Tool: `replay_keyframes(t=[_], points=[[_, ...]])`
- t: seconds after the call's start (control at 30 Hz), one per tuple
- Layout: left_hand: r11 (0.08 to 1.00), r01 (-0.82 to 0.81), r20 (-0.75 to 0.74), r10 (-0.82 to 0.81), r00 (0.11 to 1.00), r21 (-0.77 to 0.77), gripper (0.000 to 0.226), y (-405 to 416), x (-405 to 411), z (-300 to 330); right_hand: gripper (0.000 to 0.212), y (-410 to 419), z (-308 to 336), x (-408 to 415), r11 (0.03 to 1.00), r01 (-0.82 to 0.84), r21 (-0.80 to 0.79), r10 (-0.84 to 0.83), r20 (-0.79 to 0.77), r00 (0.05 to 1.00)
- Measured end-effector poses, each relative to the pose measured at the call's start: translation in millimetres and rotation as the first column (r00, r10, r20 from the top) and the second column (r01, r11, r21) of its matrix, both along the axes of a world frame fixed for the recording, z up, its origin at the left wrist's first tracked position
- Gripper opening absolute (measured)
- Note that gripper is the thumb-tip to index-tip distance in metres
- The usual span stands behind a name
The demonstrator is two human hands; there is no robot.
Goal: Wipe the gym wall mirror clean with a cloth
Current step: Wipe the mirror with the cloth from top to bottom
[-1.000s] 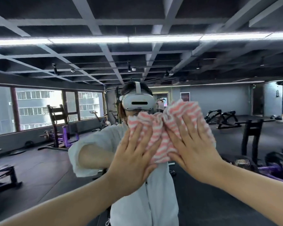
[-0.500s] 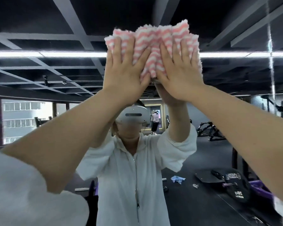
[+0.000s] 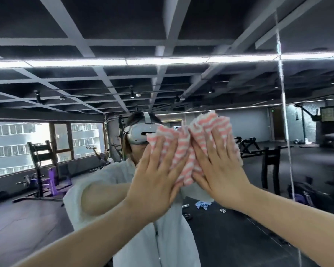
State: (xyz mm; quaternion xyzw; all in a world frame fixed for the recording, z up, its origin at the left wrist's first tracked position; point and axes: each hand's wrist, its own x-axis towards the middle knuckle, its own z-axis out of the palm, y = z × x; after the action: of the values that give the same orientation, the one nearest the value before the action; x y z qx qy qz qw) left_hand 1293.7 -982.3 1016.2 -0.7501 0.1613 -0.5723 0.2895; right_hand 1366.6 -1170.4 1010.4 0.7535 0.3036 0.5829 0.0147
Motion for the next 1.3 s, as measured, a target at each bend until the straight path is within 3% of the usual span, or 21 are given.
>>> replay_keyframes(t=[0.13,0.3,0.43,0.53,0.63,0.83,0.93,1.0,1.1,1.3], points=[[0.999,0.029,0.057,-0.028,0.998,-0.024,0.065,-16,16,37,0.073,-24,43,15,0.999,-0.003,0.037,0.004,-0.026,1.0],[0.979,0.004,0.141,0.026,0.99,-0.204,0.059,-50,37,106,0.074,-34,115,18,0.984,0.064,0.164,-0.039,-0.152,0.988],[0.99,0.01,0.113,0.007,0.994,-0.143,0.059,-63,41,70,0.068,-38,67,26,0.977,-0.016,0.214,0.03,-0.062,0.998],[0.999,-0.008,0.029,0.009,1.0,-0.032,0.062,-66,37,16,0.068,-55,11,31,0.993,-0.019,0.12,0.022,-0.024,0.999],[1.0,-0.012,-0.04,0.012,0.999,0.01,0.06,-67,34,5,0.07,-71,10,38,0.999,-0.022,0.025,0.023,-0.035,0.999],[0.985,-0.087,0.101,0.103,0.99,-0.151,0.061,-94,45,130,0.072,-86,130,46,0.986,0.066,0.155,-0.057,-0.065,0.996],[0.93,-0.23,0.017,0.245,0.969,-0.286,0.065,-115,52,190,0.073,-99,192,47,0.978,0.114,0.177,-0.085,-0.162,0.983],[0.912,-0.235,-0.012,0.245,0.969,-0.337,0.064,-129,56,215,0.072,-105,215,50,0.976,0.1,0.193,-0.063,-0.187,0.98],[0.919,-0.214,0.012,0.23,0.973,-0.33,0.062,-138,60,214,0.071,-109,210,53,0.972,0.096,0.217,-0.057,-0.18,0.982],[0.985,-0.057,0.068,0.069,0.995,-0.163,0.062,-143,69,150,0.083,-127,134,62,0.969,0.022,0.245,0.008,-0.121,0.993]])
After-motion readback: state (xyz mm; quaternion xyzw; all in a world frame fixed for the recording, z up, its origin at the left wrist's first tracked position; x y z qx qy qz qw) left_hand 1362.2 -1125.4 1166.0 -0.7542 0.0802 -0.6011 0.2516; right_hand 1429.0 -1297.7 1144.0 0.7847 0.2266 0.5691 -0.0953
